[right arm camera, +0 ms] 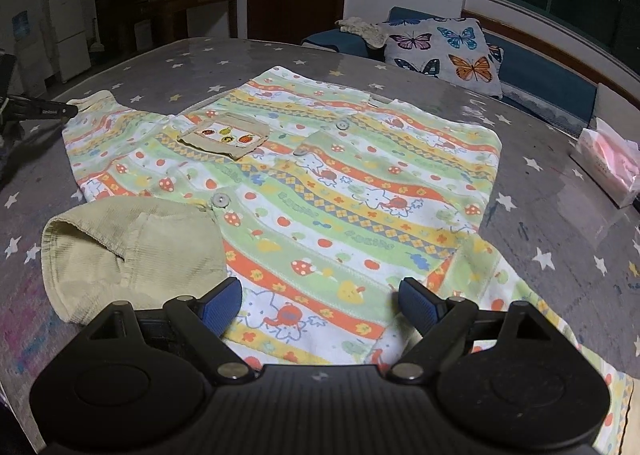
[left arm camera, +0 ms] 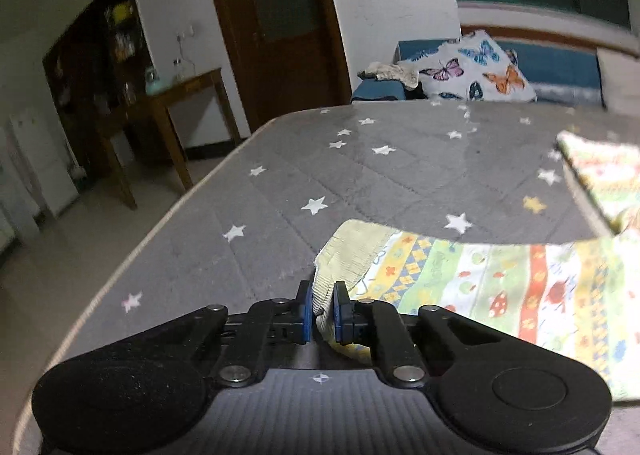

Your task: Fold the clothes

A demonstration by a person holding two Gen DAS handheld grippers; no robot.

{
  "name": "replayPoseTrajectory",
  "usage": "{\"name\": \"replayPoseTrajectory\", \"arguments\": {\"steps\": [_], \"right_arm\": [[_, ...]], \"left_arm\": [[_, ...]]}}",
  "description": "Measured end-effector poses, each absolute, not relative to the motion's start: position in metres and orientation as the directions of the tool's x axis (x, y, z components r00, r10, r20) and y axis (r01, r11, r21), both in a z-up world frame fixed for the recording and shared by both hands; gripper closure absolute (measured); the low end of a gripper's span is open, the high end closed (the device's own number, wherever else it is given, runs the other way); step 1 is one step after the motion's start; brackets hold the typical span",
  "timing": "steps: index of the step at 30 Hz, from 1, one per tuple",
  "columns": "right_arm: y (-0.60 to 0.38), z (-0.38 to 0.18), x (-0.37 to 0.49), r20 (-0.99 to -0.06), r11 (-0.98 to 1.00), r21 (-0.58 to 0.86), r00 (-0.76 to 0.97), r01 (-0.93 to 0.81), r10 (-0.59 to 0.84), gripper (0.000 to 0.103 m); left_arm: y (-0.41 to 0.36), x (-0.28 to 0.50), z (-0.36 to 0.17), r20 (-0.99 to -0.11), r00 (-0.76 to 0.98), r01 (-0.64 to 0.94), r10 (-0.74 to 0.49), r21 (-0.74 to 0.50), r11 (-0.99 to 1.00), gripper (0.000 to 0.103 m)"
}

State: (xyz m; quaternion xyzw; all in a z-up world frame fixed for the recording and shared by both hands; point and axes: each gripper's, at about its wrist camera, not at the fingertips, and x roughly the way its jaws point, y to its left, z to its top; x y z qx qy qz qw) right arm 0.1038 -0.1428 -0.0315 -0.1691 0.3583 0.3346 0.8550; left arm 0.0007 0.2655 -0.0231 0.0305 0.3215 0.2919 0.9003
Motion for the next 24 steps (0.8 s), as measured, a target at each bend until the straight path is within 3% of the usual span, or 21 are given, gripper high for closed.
{"name": "replayPoseTrajectory", "arguments": {"steps": [3,11,19,24], "right_arm": [[-0.148,-0.032,0.105,-0.726,0.73,-0.045,0.524,-0.682,0.445,0.013],[-0.164,-0.006,0.101,-0.688,0.74,0.0,0.537,-0.672,0.488,0.014],[-0.134,-0.004,0.097,-0.668,0.678,0.004,0.502,-0.735,0.549,0.015],[-0.117,-0.016,0.09,-0.676,0.647,-0.002,0.478,-0.763,0.561,0.016]], "left_arm": [[0.264,0.004,-0.024,-0.562,0.615,-0.509,0.553,0.253,0.823,0.091],[0.244,-0.007,-0.002,-0.56,0.645,-0.488,0.52,0.223,0.844,0.069],[0.145,0.001,0.017,-0.559,0.802,-0.145,0.21,0.158,0.977,0.07],[0.09,0.023,0.013,-0.556,0.831,0.028,0.039,0.112,0.993,0.078]]}}
